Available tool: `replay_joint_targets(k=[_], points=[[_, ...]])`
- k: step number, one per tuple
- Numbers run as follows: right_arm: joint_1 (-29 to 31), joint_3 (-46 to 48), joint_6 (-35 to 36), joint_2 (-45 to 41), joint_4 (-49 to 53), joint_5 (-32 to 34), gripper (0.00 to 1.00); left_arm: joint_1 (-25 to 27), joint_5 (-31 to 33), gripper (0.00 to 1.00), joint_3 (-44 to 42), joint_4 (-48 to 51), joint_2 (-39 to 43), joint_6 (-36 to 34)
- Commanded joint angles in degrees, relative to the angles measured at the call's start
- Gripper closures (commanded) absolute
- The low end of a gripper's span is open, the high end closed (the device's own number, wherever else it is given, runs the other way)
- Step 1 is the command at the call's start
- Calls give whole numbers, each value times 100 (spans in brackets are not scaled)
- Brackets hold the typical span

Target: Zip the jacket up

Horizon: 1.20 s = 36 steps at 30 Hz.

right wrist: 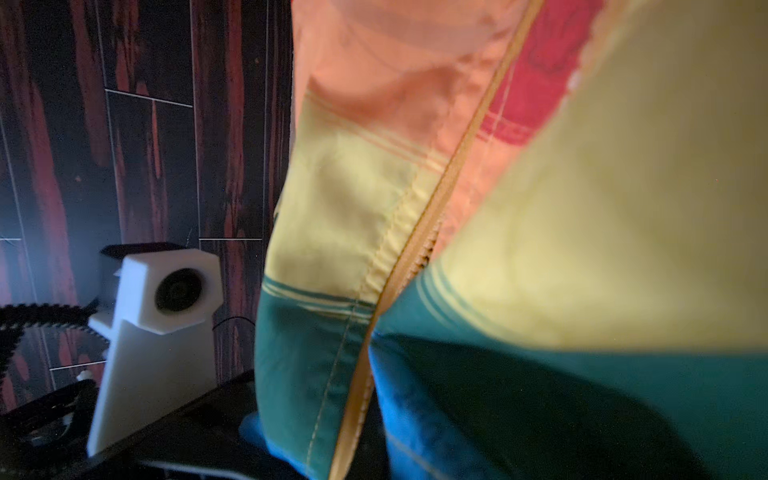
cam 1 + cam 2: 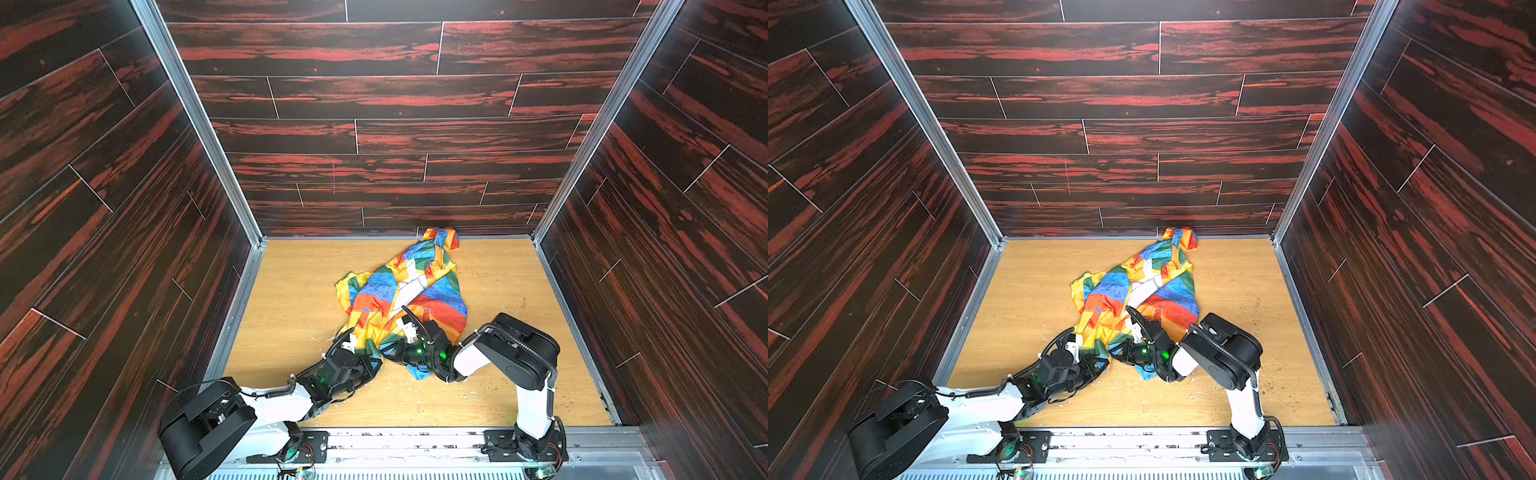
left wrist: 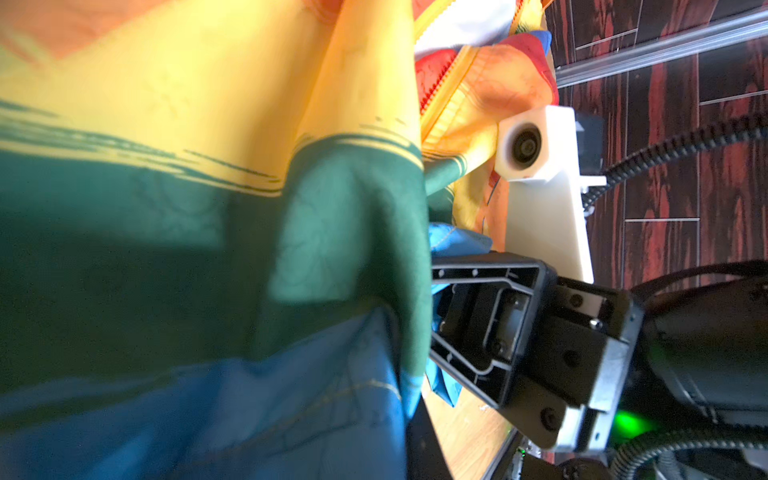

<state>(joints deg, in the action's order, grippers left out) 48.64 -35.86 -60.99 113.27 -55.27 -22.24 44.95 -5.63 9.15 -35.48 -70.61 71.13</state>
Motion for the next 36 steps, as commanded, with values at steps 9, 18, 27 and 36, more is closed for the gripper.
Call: replay_joint_targets(k=[9,18,27,36], points=[[58,-44,28,-86,32,17,100,-30,-193,86,177,-130,-67,-100],[58,-27,44,-125,33,34,100,-30,-310,85,197,-116,-67,-133],[58,-9,52,-169,46,47,100,-30,-441,85,219,-2,-79,-196],[58,16,52,-209,42,74,100,-30,-621,95,313,-15,-288,-273]])
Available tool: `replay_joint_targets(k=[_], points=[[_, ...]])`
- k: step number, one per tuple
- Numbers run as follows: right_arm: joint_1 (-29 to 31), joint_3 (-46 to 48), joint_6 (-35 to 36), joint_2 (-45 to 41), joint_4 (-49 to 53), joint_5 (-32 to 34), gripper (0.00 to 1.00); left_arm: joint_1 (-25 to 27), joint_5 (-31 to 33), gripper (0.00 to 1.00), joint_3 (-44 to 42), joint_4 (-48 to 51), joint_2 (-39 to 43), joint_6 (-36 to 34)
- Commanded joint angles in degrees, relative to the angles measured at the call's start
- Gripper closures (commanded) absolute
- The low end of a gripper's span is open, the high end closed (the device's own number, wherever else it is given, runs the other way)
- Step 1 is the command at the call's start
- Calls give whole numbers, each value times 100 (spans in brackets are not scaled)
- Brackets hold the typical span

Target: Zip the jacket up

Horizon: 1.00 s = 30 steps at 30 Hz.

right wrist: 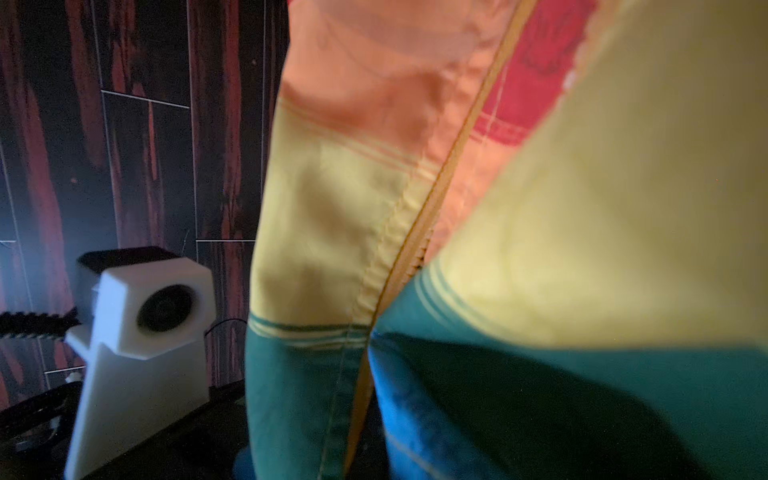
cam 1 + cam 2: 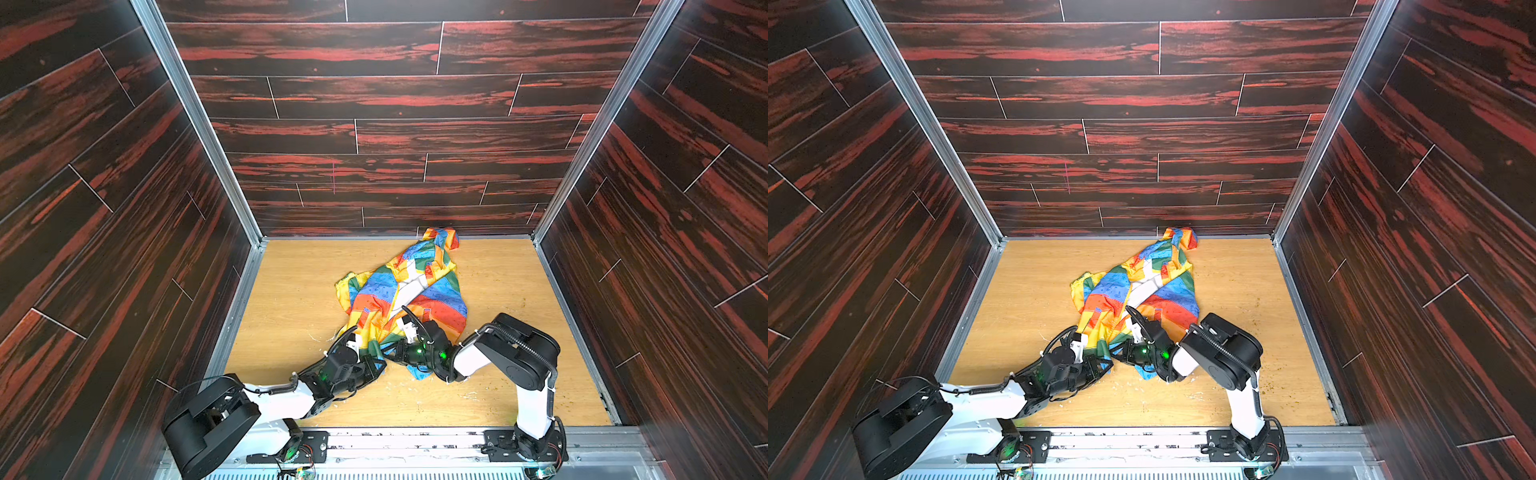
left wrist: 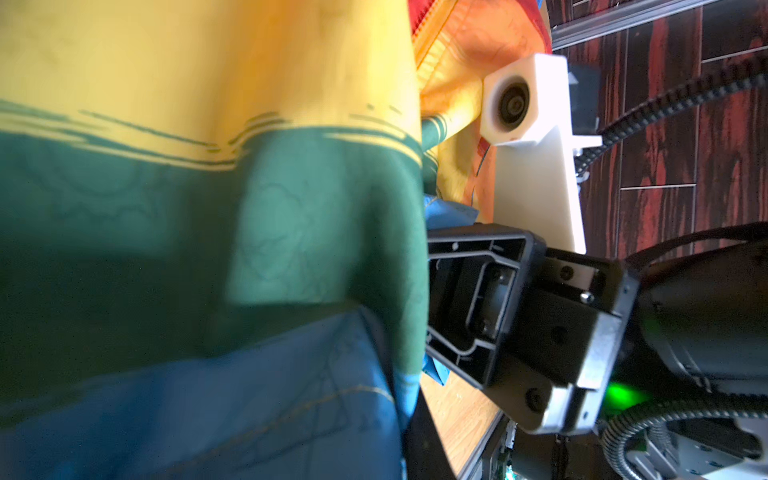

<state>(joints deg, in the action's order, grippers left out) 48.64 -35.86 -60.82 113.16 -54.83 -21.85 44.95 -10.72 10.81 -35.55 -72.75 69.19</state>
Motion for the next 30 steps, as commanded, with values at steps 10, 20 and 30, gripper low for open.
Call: replay_joint_targets(k=[10,20,30], points=[[-328,474,211,-959,345,137,100,-216,-263,100,476,-143,260,-302],[-1269,562,797,-2943,1674,-139,100,-1116,-233,100,2167,737,995,-1575],[-1924,52,373,-3415,686,-912,100,-1647,-754,100,3247,-1415,-477,-769]])
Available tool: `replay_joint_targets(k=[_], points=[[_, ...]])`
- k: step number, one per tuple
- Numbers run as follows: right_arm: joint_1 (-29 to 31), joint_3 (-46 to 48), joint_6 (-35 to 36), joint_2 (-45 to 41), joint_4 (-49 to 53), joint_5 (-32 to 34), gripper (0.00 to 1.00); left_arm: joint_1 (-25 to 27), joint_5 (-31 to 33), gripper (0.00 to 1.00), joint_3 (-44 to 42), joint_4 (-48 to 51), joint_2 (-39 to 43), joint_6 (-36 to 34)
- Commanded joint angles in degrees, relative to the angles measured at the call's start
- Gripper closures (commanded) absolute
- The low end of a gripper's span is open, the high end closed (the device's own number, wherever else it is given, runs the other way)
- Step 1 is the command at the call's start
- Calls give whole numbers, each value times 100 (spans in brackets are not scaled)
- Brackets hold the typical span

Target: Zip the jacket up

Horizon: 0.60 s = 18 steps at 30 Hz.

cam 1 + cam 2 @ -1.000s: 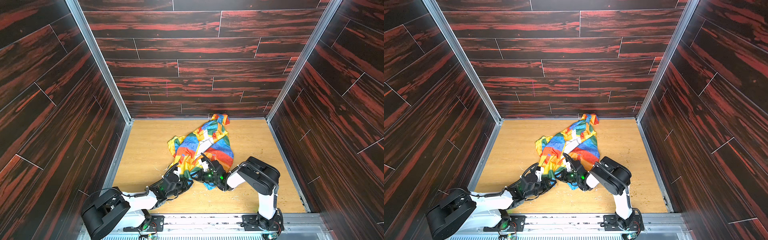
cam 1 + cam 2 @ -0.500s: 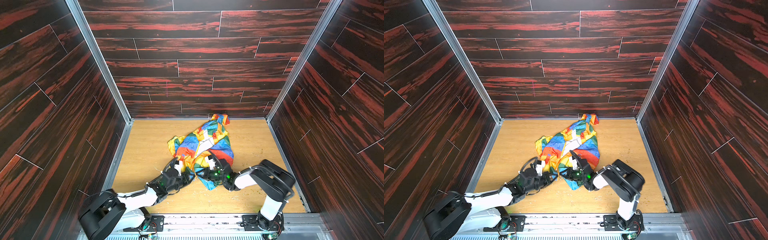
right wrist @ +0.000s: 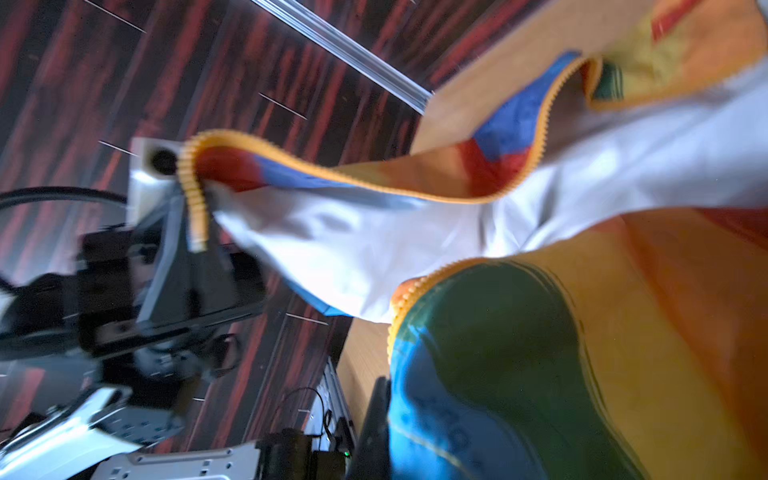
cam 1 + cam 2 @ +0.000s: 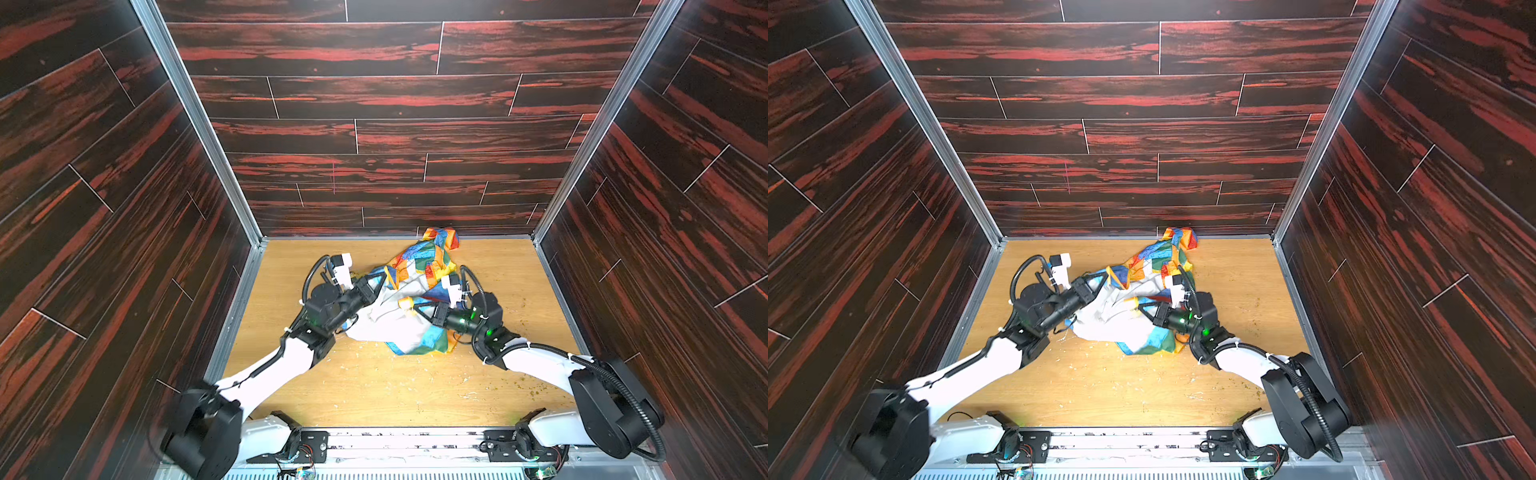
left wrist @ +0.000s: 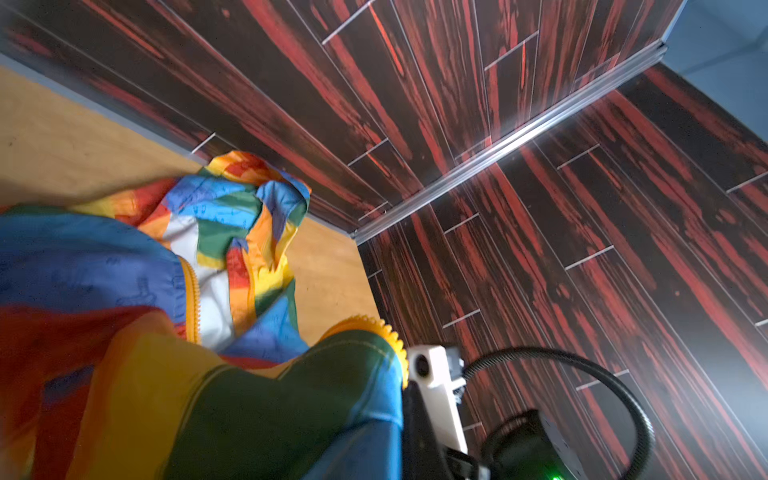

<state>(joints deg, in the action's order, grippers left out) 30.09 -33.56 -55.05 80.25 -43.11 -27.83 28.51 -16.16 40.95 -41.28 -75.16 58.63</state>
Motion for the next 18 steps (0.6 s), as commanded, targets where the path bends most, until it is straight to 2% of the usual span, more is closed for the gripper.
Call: replay_joint_targets(k=[1,6,9,10,13,15,17,18], points=[[-101,-230,-302,-102,-641,-337,100,-4,-216,100,286,-1049,-361,388],[-144,-435,-643,53,-1313,-462,100,16,-406,100,544,-1729,-732,768],[-216,-424,-815,250,-2201,-778,100,49,-391,100,580,-2117,-905,987],[-327,-343,-1022,299,-2693,-935,100,46,-337,100,572,-2250,-936,1039],[-888,150,-2032,325,-5020,-1201,100,41,-213,100,506,-2403,-867,1124],[-995,297,-1536,32,-4823,-1091,100,39,-297,100,593,-2013,-716,991],[-999,4,-1065,29,-3510,-1107,100,51,-388,100,728,-1581,-637,885],[-996,-135,-1085,168,-3308,-1150,100,47,-388,100,776,-1517,-640,851]])
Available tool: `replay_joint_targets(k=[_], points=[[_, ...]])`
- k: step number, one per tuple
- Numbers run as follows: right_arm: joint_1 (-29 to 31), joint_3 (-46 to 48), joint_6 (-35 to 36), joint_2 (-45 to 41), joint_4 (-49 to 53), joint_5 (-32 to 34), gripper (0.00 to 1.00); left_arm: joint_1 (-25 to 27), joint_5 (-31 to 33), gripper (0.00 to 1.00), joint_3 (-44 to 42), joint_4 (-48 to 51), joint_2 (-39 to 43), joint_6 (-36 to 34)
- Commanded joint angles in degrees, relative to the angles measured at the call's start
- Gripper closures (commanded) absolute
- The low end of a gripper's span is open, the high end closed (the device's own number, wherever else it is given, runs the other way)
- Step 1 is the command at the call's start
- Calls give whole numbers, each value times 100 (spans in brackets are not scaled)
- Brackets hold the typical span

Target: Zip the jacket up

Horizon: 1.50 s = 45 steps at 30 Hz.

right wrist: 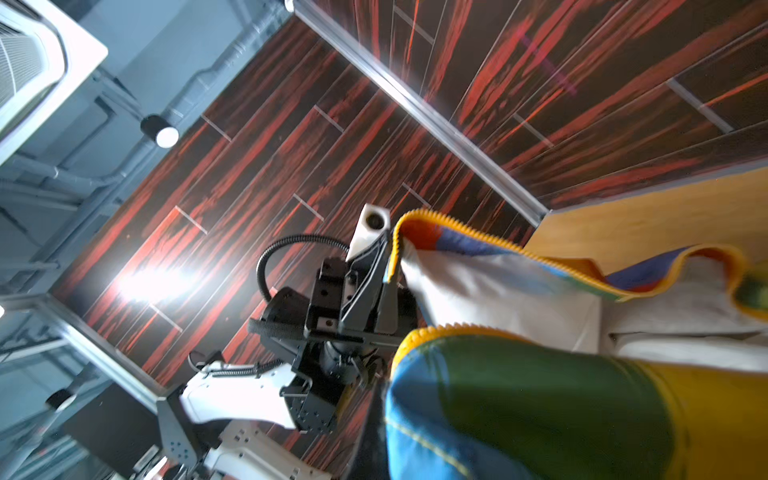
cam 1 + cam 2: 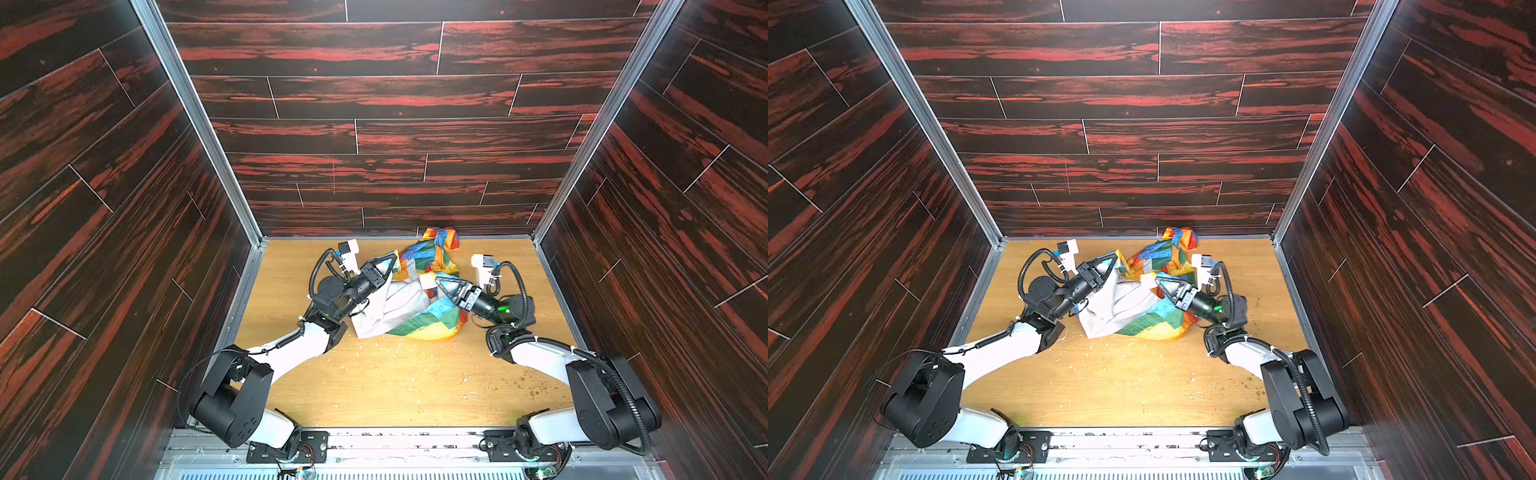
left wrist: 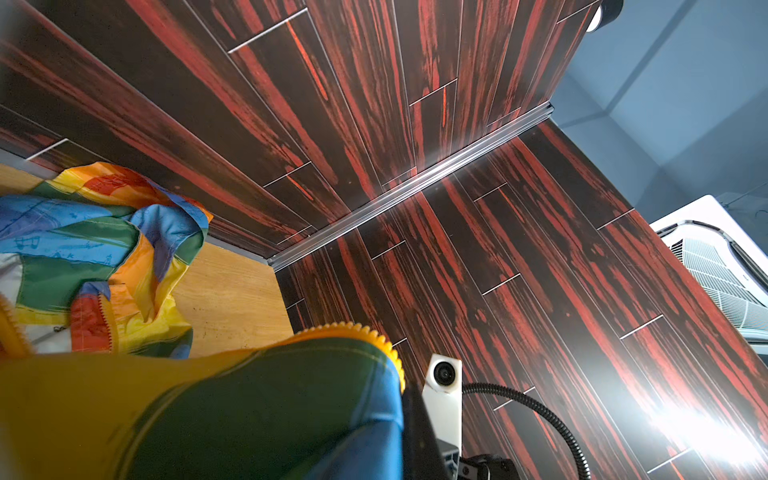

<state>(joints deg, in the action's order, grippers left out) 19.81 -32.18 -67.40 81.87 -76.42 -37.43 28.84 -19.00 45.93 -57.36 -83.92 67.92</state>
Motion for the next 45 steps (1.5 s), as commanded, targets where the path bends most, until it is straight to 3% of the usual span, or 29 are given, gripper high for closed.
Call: replay_joint_targets(k=[1,4,11,16,20,22,23,25,28,33,45], points=[[31,-283,-82,190,-412,-202,100,16,-99,100,312,57,212,-62],[23,-410,-1012,829,-1698,-188,100,16,-52,100,369,-258,181,54],[102,-734,-683,353,-1656,-250,100,75,-209,100,696,-136,196,63],[93,-961,216,-195,-789,-51,100,288,-380,100,1411,262,38,-236],[16,-1185,637,-886,-1339,32,100,315,-385,100,1711,370,38,-337],[88,-1117,1801,-1395,-759,339,100,324,-390,100,1727,519,92,-420],[174,-1105,2507,-1555,82,654,100,324,-393,100,1716,582,115,-466],[118,-1167,2998,-1395,585,1100,100,324,-345,100,1682,558,97,-479],[-39,-1236,2131,-811,-308,929,100,327,-330,100,1665,429,75,-442],[5,-1276,1447,-273,-1534,833,100,355,-319,100,1758,436,202,-498],[194,-1496,1495,-386,-980,794,100,766,-454,100,2679,691,-65,-934]])
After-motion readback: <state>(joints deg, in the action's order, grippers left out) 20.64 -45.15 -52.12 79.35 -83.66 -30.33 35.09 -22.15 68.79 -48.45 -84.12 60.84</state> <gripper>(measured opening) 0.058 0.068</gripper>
